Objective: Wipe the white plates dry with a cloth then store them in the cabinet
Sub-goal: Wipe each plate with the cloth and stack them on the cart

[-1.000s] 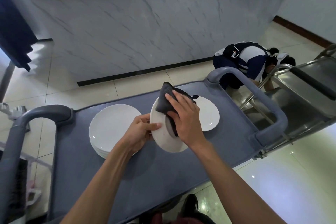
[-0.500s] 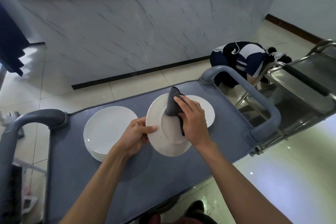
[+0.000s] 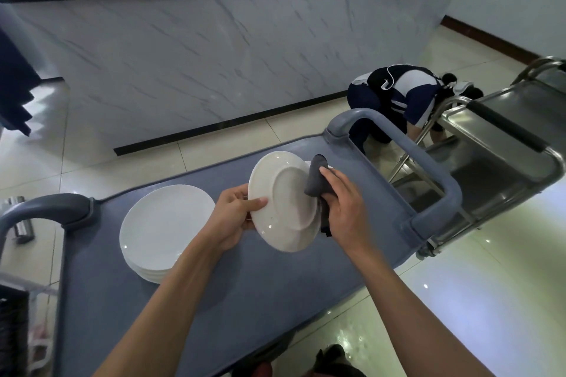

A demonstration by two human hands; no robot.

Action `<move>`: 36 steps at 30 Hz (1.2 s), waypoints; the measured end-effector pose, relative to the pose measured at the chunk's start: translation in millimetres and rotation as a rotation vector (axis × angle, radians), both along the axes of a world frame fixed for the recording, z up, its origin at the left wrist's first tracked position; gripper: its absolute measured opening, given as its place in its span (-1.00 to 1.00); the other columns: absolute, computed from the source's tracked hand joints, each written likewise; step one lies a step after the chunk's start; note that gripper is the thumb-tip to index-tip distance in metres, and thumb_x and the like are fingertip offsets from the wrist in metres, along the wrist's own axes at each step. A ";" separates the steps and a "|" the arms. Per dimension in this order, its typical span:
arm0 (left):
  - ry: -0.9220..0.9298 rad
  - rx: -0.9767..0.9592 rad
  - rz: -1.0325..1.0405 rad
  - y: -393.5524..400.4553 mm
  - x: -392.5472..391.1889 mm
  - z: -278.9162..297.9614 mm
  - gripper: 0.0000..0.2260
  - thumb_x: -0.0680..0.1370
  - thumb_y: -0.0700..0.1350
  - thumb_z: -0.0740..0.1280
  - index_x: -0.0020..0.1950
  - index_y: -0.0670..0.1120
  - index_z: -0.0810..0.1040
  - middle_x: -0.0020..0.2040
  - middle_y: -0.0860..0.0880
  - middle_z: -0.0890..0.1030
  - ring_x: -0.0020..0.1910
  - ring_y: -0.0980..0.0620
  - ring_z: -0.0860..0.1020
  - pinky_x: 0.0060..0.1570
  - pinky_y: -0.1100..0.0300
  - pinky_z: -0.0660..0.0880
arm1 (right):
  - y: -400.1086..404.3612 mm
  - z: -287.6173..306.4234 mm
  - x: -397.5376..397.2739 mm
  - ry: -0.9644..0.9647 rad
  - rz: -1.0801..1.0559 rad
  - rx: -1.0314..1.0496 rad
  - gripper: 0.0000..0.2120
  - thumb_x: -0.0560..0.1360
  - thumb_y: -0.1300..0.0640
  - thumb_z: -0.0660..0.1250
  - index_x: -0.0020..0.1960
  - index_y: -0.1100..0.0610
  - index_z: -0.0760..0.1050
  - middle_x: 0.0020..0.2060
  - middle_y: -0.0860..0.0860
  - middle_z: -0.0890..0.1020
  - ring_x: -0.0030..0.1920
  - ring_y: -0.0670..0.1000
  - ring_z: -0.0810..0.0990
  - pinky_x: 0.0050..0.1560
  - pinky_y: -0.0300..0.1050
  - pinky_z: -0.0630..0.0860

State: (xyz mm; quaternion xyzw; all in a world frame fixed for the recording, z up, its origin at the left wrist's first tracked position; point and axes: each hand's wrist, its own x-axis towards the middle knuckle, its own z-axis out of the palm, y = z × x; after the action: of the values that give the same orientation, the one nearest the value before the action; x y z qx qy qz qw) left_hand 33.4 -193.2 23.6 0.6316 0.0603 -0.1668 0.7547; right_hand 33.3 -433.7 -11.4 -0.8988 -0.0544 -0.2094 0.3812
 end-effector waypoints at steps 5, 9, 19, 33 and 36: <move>-0.121 0.241 0.075 -31.4 22.8 10.9 -0.84 0.59 -0.30 0.36 -0.05 -0.07 0.66 -0.23 -0.02 0.70 -0.20 -0.08 0.65 -0.26 0.00 0.62 | -26.6 7.3 0.6 -0.032 -0.012 0.039 -0.52 0.57 0.34 0.32 0.45 0.08 0.44 0.34 0.03 0.51 0.31 0.07 0.47 0.32 -0.05 0.45; -0.259 0.604 0.058 -55.3 46.0 10.8 -0.86 0.58 -0.21 0.34 0.01 -0.03 0.68 -0.14 -0.02 0.72 -0.14 -0.06 0.67 -0.15 -0.02 0.62 | -52.9 9.4 6.3 -0.029 -0.012 0.057 -0.50 0.58 0.34 0.30 0.48 0.05 0.40 0.37 0.00 0.49 0.34 0.05 0.45 0.33 -0.01 0.47; -0.499 1.374 -0.088 -123.8 74.3 -9.4 -0.78 0.51 -0.28 0.20 0.01 -0.05 0.57 -0.28 -0.07 0.55 -0.30 -0.18 0.51 -0.31 0.02 0.50 | -106.1 6.6 27.6 0.018 0.032 0.083 -0.49 0.60 0.30 0.29 0.49 -0.01 0.38 0.38 -0.07 0.48 0.39 -0.02 0.42 0.35 -0.03 0.46; -0.415 1.555 -0.172 -185.7 72.0 -46.3 -0.51 0.52 -0.26 0.18 0.43 0.04 0.49 0.18 -0.12 0.66 0.11 -0.23 0.60 -0.01 0.04 0.49 | -159.3 -4.0 37.9 0.043 0.124 0.064 -0.53 0.62 0.26 0.27 0.50 0.03 0.37 0.39 -0.01 0.47 0.39 -0.04 0.41 0.39 -0.27 0.36; -0.393 1.583 -0.200 -199.6 69.7 -49.4 -0.52 0.53 -0.27 0.17 0.43 0.00 0.45 0.17 -0.12 0.65 0.09 -0.24 0.59 -0.04 0.01 0.47 | -168.6 -6.9 36.8 0.063 0.132 0.059 -0.54 0.62 0.26 0.26 0.50 0.04 0.38 0.40 0.01 0.47 0.40 -0.04 0.40 0.40 -0.25 0.36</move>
State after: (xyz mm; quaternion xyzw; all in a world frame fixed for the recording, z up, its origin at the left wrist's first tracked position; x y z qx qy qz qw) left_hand 103.1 -392.8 -25.7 0.9971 -0.0295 -0.0277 0.0641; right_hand 70.1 -602.2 -18.2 -0.8877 -0.0951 -0.1571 0.4221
